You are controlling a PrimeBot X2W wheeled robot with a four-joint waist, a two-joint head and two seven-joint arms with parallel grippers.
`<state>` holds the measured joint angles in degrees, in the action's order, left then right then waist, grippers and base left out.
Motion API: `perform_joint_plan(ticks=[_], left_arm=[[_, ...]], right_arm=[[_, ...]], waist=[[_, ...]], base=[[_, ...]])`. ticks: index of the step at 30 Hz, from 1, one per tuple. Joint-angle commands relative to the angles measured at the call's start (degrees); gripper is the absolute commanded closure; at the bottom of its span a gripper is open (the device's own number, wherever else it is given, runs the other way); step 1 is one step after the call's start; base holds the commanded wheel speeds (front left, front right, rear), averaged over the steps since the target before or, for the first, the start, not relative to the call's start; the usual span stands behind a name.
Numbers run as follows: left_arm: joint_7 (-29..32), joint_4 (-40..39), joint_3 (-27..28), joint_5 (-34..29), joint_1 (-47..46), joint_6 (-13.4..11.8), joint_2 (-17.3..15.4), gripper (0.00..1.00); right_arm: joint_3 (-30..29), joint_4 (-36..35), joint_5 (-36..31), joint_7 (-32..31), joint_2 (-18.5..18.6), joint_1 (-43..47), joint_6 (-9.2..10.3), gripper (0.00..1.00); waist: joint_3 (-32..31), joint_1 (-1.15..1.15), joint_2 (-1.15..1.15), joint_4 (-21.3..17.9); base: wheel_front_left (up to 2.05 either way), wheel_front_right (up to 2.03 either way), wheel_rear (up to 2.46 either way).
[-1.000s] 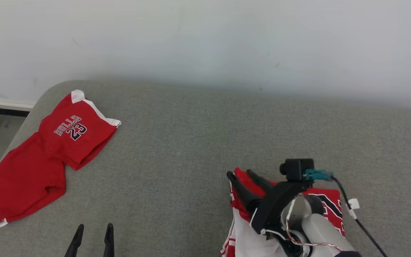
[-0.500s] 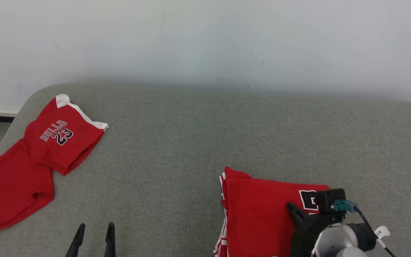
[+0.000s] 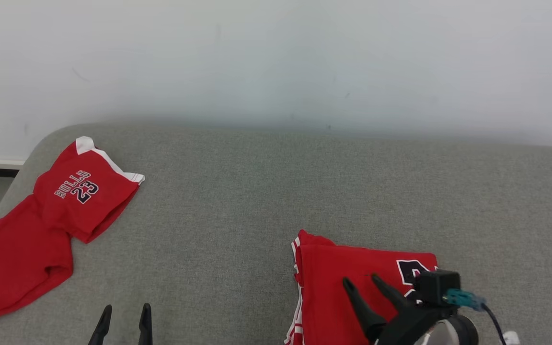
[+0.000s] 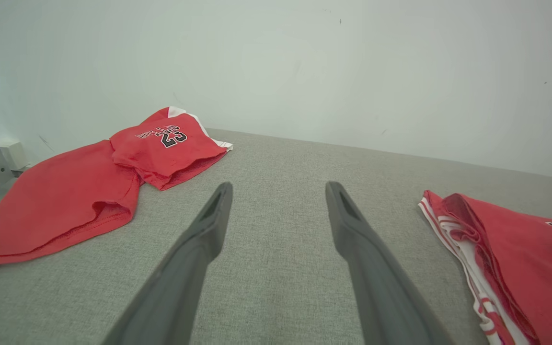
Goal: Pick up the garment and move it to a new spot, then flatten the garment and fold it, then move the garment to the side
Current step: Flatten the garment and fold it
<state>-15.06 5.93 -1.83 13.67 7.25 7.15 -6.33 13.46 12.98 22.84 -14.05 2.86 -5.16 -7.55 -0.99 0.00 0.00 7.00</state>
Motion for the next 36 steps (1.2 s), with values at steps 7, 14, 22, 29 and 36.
perform_joint_plan(ticks=[7, 14, 22, 29, 36], left_arm=[[-0.2, 0.4, 1.3, 1.5, 2.8, 0.2, 0.4, 0.0], [-0.2, 0.1, 2.8, 2.0, 3.2, -0.2, 1.5, 0.0], [-0.2, 2.4, 3.7, 2.1, 2.7, -0.1, 2.6, 0.0], [-0.2, 3.8, 4.6, 0.3, 3.5, 0.0, 2.8, 0.0], [-0.2, 4.1, 5.2, -1.0, 4.3, 0.2, 2.8, 0.0]], right_arm=[[-7.9, -7.0, 0.1, 11.4, 0.0, 8.1, 0.1, 0.0], [-14.1, -10.3, -6.7, 19.4, 0.0, 11.2, 0.1, 0.0], [-19.2, -7.3, -11.3, 20.3, 0.0, 12.1, 0.1, 0.0], [-20.0, -4.6, -14.9, 20.5, 0.0, 12.8, 0.1, 0.0], [-20.3, -2.3, -16.2, 20.7, 0.0, 11.7, 0.1, 0.0]], waist=[[-3.5, 0.0, 0.0, -2.5], [-5.0, 0.0, 0.0, -5.2], [-6.4, 0.0, 0.0, -6.5], [-6.6, 0.0, 0.0, -7.0], [-6.5, 0.0, 0.0, -6.8]], base=[[0.0, 0.0, 0.0], [0.0, 0.0, 0.0], [0.0, 0.0, 0.0], [0.0, 0.0, 0.0], [0.0, 0.0, 0.0]])
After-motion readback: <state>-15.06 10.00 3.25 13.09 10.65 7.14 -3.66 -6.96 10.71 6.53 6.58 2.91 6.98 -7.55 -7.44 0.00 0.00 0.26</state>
